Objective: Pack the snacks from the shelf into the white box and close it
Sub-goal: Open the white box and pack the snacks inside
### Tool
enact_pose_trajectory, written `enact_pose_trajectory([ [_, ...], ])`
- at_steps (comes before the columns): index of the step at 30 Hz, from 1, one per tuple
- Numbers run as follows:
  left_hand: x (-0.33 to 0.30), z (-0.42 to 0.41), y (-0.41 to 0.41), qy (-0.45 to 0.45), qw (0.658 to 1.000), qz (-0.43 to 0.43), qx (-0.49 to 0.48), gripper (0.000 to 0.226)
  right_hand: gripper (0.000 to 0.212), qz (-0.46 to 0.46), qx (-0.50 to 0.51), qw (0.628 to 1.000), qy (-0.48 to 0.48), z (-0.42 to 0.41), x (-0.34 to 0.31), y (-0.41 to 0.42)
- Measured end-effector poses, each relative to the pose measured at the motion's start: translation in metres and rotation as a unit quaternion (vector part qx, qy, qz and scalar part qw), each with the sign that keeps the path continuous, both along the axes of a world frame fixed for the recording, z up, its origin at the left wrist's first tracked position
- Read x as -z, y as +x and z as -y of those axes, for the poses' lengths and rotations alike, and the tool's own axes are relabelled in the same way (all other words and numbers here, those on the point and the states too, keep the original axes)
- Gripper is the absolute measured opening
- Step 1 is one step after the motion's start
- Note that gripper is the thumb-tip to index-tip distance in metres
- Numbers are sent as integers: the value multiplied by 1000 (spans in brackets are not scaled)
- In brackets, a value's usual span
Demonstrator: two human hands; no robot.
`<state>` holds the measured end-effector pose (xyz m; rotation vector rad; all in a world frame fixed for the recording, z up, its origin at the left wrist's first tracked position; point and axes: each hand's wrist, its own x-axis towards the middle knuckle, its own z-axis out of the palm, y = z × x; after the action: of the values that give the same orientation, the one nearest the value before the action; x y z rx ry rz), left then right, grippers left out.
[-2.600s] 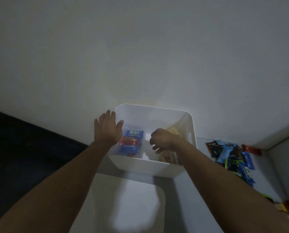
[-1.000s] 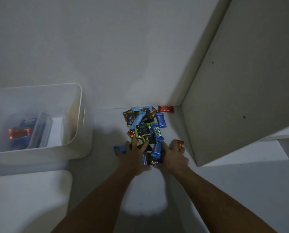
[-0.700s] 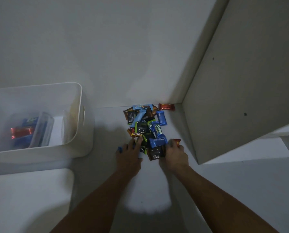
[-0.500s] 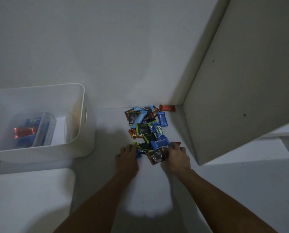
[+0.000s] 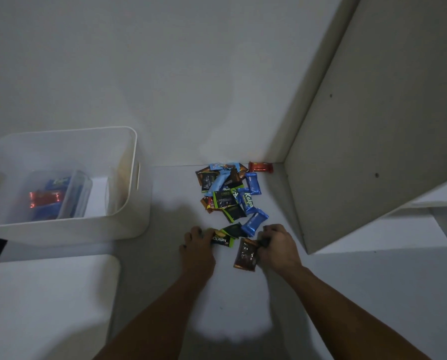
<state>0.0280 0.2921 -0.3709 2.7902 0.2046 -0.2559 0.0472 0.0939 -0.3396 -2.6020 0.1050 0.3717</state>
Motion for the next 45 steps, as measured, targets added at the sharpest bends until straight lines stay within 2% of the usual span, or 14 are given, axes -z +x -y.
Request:
enact_pose_trajectory([
  [4,3,-4,-2,-45,999,27,-3,43,24,-15,5,1000,16,-1,-2,1],
  [8,-1,-3,-8,-56,997,48,-16,49,57,-44,4,999,26,-3,-5,-1],
  [11,-4,2,-12,-65,996,42,-43,65,81,-50,72,996,34,-12,-8,-3],
  [13,-4,6,-11,-44,998,32,-34,68,95,-68,102,992,9,-18,-8,-4],
  [17,5,6,-14,-13,1000,18,5,65,118,-118,60,989,-69,-23,-2,-6],
  [20,15,3,-18,15,999,44,27,55,102,-124,43,987,-93,-23,-3,-8],
  [24,20,-2,-25,24,997,69,36,44,68,-86,53,994,-46,-27,2,-12],
  [30,19,-10,-28,-18,993,98,58,31,39,-59,39,997,-26,-32,2,-17],
  [34,15,-17,-25,-68,993,96,32,16,23,-36,17,998,-49,-28,-5,-15],
  [37,11,-21,-26,-80,993,91,11,14,28,-48,-34,996,-74,-25,-5,-19],
  [38,8,-21,-27,-80,994,80,6,16,37,-56,-53,994,-83,-25,-3,-22],
  [41,1,-22,-30,-86,995,55,-6,20,83,-91,-86,985,-115,-27,1,-35],
  [42,-2,-22,-30,-89,995,54,-7,19,88,-91,-99,982,-129,-27,2,-38],
  [45,-10,-22,-30,-91,994,52,2,19,62,-31,-112,983,-141,-29,5,-45],
])
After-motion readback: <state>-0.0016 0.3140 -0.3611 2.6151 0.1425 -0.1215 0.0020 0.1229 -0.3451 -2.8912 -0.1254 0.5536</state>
